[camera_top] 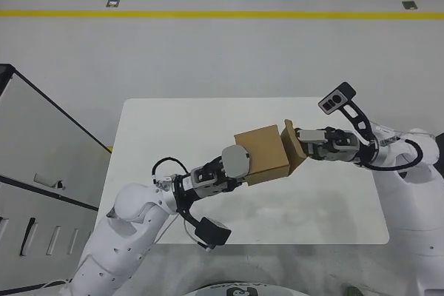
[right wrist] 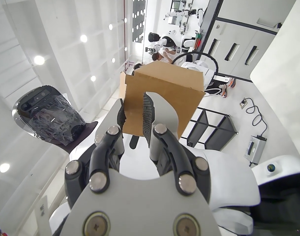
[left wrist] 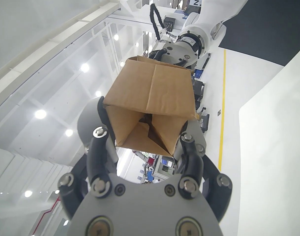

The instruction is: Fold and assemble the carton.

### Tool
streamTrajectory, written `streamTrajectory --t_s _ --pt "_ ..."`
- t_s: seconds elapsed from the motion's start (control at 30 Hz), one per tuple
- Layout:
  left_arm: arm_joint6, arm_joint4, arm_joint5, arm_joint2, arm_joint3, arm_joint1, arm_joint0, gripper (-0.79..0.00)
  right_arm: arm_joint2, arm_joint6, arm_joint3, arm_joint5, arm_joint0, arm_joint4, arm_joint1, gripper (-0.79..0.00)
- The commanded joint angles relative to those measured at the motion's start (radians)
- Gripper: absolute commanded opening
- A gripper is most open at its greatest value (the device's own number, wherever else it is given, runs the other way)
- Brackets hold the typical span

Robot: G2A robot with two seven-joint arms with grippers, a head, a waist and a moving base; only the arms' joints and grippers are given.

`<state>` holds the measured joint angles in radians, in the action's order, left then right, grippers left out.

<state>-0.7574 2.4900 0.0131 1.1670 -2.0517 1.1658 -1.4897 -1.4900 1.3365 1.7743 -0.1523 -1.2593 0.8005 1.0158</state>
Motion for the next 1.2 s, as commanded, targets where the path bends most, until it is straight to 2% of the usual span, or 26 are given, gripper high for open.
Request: streamTrajectory --t_s 0.0,0.37,1.17 --pt "0.004 0.015 0.001 0.001 0.000 -0.002 0.000 -0.785 -0.001 0.002 0.000 -0.004 0.001 -0.011 -0.002 -0.606" --pt "0.017 0.051 0.008 0.005 -0.003 -0.012 -0.006 -0.785 -0.020 0.017 0.004 -0.022 0.005 -0.088 -0.017 -0.557" --pt "0.035 0.115 0.029 0.003 0.006 -0.030 0.006 -0.785 -0.019 0.032 0.013 -0.035 0.016 -0.196 -0.045 -0.622"
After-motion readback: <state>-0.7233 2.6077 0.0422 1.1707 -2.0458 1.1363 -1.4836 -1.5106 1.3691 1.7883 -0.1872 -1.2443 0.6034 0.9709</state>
